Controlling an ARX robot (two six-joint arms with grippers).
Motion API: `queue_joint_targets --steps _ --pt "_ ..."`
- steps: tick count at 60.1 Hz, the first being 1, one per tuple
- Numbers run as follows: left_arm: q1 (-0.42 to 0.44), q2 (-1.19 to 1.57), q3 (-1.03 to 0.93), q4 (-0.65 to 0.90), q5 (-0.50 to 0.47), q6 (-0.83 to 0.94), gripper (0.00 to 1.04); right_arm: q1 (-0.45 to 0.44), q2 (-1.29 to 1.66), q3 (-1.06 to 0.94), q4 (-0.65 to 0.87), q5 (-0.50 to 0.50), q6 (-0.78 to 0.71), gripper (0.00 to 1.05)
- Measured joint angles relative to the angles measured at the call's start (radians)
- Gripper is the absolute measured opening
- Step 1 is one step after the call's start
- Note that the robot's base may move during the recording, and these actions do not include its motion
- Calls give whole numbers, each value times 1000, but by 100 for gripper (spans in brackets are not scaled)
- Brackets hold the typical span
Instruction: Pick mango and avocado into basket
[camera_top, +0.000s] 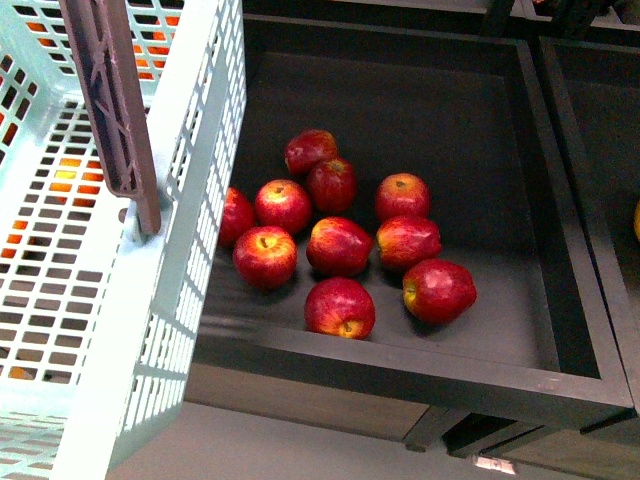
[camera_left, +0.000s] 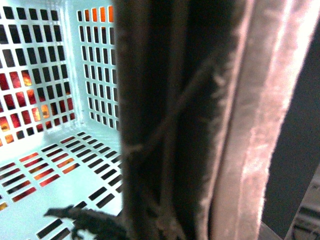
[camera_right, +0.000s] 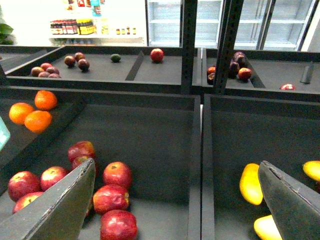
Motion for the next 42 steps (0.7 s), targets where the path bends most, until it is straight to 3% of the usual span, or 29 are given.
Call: queue_joint_targets --steps 5,10,16,22,32,42 --pt "-8 54 71 -128 87 218 15 0 0 0 0 1 0 96" --pt "-39 140 122 -124 119 420 15 0 0 0 0 1 0 96" --pt "-69 242 194 -97 106 537 15 0 0 0 0 2 0 96" --pt "-101 339 294 -83 108 567 15 0 0 0 0 5 0 96" --pt "-196 494 478 -93 217 507 15 0 0 0 0 4 0 96" --pt "-307 605 603 -129 249 475 15 0 0 0 0 4 0 96"
